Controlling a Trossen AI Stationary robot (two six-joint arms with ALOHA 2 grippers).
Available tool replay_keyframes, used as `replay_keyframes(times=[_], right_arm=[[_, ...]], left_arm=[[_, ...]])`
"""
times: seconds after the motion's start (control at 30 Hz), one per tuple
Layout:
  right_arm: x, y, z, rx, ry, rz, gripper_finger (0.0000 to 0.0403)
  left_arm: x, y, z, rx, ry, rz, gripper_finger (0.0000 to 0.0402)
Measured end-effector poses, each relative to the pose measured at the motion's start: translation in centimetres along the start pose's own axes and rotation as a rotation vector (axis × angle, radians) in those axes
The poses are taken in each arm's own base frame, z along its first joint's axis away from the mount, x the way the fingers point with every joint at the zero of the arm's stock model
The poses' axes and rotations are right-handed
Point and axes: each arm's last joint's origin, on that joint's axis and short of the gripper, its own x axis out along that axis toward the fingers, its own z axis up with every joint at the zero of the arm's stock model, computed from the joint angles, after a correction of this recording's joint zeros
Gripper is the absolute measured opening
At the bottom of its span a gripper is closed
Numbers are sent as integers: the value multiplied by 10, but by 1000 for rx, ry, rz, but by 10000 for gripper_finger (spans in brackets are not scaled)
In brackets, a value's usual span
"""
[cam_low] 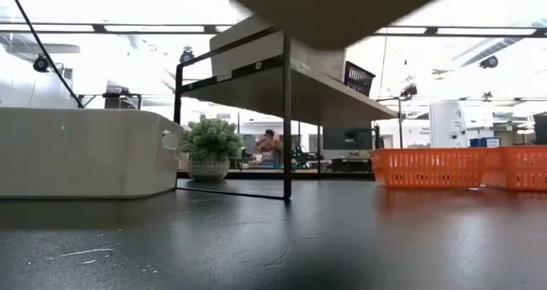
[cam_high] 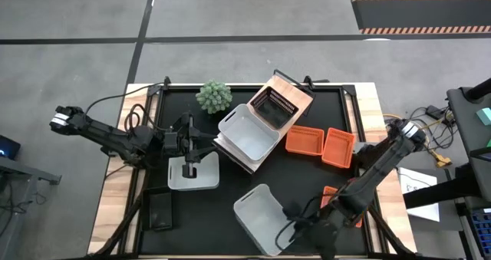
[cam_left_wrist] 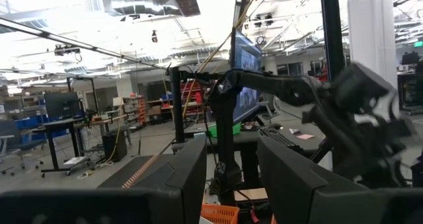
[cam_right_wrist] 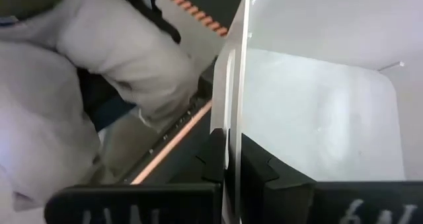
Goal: Stack baskets on shelf by color
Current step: Stack the right gray bin on top of the other gray bin on the shelf
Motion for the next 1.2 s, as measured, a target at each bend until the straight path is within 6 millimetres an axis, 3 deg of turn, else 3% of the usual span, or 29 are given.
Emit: replay_keyframes(times=[0.3,0.53,0.83,1.2], right_arm=[[-73,-10,25,-11,-71,-53,8],[-115,-30,39,-145,14,-187,8],[-158,-82,46,-230,60,-290,8],[-183,-161,17,-186,103,-258,8]], left_arm=[[0,0,1,0,-3,1,121],[1,1,3,3,-12,3,121],[1,1,5,51,-33,10,121],[1,3,11,70,-70,22,121]])
